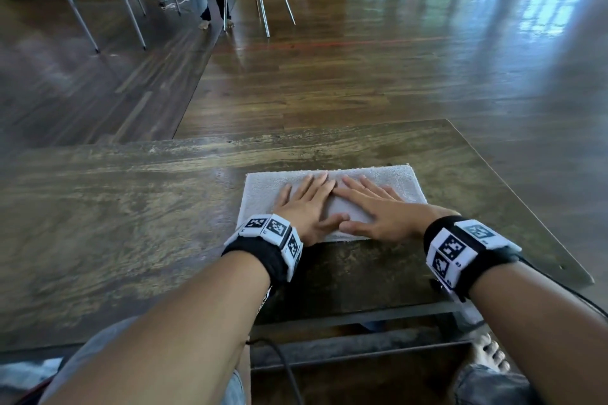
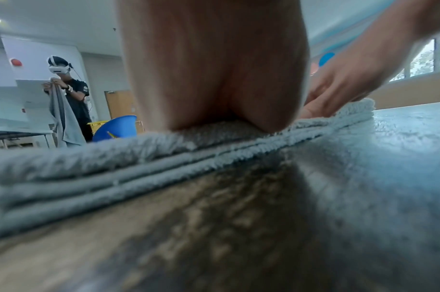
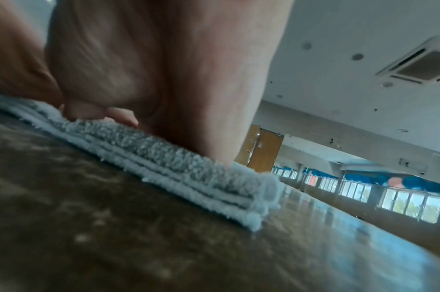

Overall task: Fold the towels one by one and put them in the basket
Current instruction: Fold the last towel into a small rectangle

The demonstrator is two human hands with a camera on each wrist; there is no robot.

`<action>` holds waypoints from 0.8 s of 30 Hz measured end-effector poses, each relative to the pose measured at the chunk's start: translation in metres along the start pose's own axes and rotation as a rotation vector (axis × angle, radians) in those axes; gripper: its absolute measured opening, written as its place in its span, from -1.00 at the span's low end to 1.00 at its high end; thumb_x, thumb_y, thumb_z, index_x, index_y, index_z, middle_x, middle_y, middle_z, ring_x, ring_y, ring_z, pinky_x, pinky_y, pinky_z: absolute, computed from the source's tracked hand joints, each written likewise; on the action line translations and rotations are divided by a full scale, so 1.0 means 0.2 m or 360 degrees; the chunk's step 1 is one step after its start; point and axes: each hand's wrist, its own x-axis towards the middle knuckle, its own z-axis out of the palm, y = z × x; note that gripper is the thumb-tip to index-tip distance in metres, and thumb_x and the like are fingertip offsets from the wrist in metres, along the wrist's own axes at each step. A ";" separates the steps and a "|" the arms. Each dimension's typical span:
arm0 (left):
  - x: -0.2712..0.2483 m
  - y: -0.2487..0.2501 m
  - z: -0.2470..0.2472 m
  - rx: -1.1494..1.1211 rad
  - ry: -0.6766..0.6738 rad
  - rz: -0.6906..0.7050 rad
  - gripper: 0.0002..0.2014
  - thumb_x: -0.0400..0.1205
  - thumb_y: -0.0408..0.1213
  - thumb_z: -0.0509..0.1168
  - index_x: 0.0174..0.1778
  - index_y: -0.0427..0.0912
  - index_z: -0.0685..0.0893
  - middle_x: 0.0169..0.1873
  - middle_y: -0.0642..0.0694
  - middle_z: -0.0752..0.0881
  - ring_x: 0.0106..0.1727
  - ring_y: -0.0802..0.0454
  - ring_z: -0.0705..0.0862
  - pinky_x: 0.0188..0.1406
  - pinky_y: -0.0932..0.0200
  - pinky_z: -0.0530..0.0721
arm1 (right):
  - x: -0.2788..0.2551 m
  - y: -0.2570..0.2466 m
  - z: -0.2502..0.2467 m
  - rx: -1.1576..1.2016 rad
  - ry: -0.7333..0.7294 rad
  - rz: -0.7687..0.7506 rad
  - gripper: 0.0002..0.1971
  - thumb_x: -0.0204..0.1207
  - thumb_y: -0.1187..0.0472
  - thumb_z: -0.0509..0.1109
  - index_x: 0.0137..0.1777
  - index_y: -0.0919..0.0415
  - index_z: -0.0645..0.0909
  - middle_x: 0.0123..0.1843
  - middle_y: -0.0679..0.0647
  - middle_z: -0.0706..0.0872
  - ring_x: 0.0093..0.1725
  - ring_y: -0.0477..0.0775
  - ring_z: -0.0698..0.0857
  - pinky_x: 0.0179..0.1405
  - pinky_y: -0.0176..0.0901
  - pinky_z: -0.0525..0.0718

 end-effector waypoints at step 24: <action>-0.16 -0.26 -0.03 -0.0133 -0.0112 -0.0374 0.40 -0.07 0.80 0.16 0.59 0.44 -0.45 0.62 0.28 -0.53 0.64 0.18 -0.54 0.59 -0.38 -0.44 | -0.09 0.10 -0.06 0.0077 -0.0083 0.0694 0.61 -0.30 -0.92 0.12 0.68 -0.22 -0.57 0.67 -0.28 -0.63 0.71 -0.05 -0.52 0.60 0.54 -0.38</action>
